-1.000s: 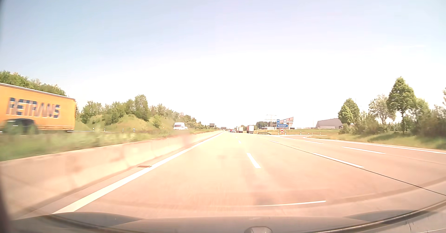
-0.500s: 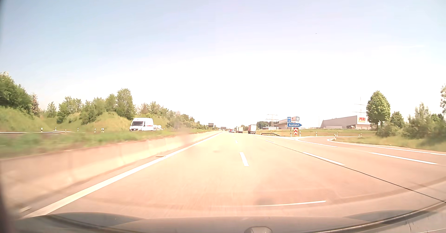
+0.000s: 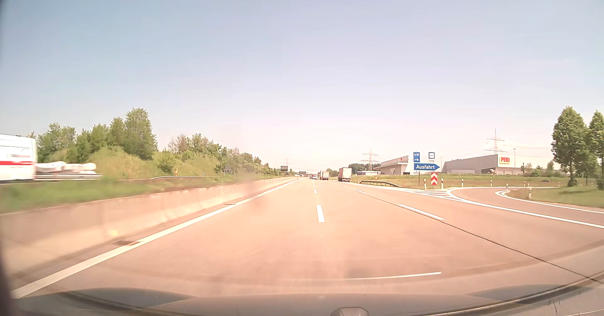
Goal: Follow the waypoints while adhering to traffic rules and regulations
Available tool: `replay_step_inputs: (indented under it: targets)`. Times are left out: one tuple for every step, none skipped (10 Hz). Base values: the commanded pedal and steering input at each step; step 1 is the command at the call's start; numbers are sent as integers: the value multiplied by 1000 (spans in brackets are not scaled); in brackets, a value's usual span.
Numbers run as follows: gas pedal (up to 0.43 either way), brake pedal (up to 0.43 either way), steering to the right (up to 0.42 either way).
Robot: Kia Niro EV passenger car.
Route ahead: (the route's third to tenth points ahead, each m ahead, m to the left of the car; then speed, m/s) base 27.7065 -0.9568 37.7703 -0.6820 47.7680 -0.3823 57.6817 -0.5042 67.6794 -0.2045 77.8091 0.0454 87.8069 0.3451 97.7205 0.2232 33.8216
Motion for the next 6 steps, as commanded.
replay_step_inputs:
  targets:
    - [319, 0, -1]
    - [319, 0, -1]
    - [319, 0, -3]
    - [319, 0, -4]
    - [319, 0, -4]
    - [319, 0, -4]
